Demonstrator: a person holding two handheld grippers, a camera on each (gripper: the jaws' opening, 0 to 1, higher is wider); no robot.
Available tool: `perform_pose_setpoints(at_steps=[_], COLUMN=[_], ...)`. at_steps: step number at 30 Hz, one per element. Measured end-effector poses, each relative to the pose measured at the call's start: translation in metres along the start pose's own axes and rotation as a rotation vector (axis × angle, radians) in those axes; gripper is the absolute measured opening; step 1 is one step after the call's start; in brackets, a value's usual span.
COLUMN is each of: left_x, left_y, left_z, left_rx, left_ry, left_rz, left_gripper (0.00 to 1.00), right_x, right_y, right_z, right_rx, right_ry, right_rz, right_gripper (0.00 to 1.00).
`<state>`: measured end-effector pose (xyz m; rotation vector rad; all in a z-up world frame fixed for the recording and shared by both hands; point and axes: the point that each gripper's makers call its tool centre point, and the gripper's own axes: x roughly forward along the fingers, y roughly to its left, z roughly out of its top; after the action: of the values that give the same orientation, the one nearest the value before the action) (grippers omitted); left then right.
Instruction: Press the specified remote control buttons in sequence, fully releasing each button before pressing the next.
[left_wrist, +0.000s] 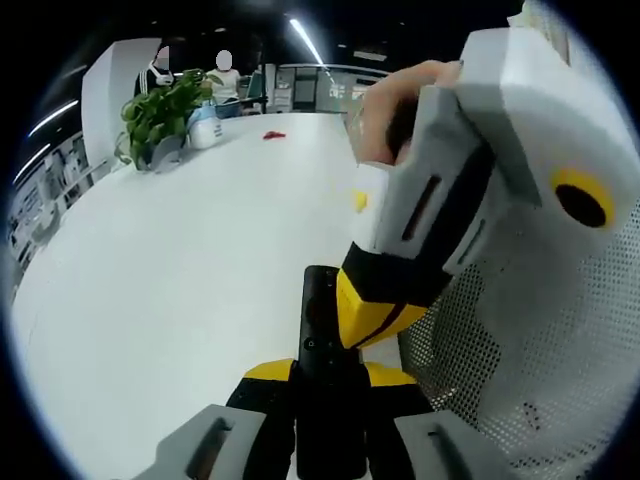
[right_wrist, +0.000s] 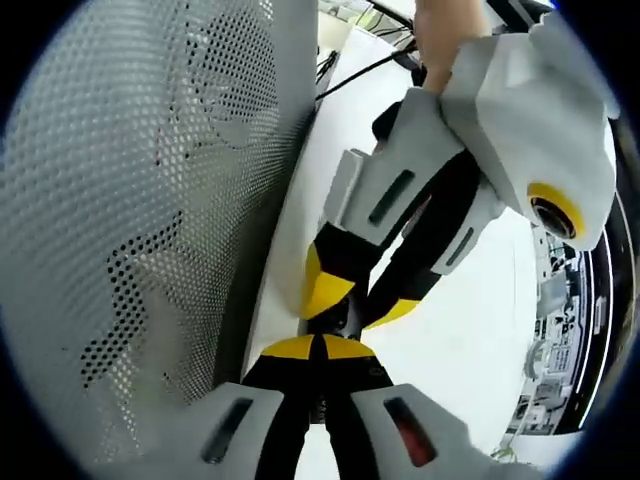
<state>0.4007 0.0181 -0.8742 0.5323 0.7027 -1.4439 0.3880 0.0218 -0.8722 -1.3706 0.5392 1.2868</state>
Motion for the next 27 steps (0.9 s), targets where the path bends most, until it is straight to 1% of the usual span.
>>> perform_pose_setpoints(at_steps=[1,4,5,6,7,9,12,16,18,19,21,27], left_x=[0.000,0.000,0.000,0.000,0.000,0.000,0.000,0.000,0.000,0.000,0.000,0.001], left_y=[0.000,0.000,0.000,0.000,0.000,0.000,0.000,0.000,0.000,0.000,0.000,0.000], left_z=[0.000,0.000,0.000,0.000,0.000,-0.001,0.000,0.000,0.000,0.000,0.000,0.000], left_rx=[0.000,0.001,0.002,0.002,0.003,0.005,0.006,0.006,0.007,0.007,0.007,0.007], left_ry=[0.000,0.001,0.002,0.002,0.003,0.004,0.005,0.004,0.005,0.005,0.005,0.003], left_rz=[0.000,0.000,0.000,0.001,0.001,0.002,0.002,0.003,0.003,0.004,0.003,0.003], left_gripper=[0.24,0.24,0.24,0.24,0.24,0.24,0.24,0.24,0.24,0.24,0.24,0.24], right_x=[0.000,0.000,-0.001,-0.001,-0.001,-0.002,-0.002,-0.001,-0.001,-0.001,-0.001,-0.001], right_y=[0.000,-0.002,-0.003,-0.004,-0.004,-0.006,-0.007,-0.006,-0.011,-0.012,-0.012,-0.011], right_z=[0.000,0.000,0.000,0.000,0.000,-0.001,-0.002,-0.002,-0.003,-0.003,-0.003,-0.003], right_rx=[0.021,0.170,0.252,0.305,0.383,0.509,0.595,0.596,0.589,0.586,0.609,0.609], right_ry=[-0.004,-0.039,-0.062,-0.077,-0.098,-0.127,-0.149,-0.141,-0.137,-0.137,-0.140,-0.130], right_rz=[0.002,0.025,0.040,0.050,0.066,0.091,0.117,0.125,0.096,0.096,0.105,0.100], right_gripper=[0.00,0.00,0.00,0.00,0.00,0.00,0.00,0.00,0.00,0.00,0.00,0.00])
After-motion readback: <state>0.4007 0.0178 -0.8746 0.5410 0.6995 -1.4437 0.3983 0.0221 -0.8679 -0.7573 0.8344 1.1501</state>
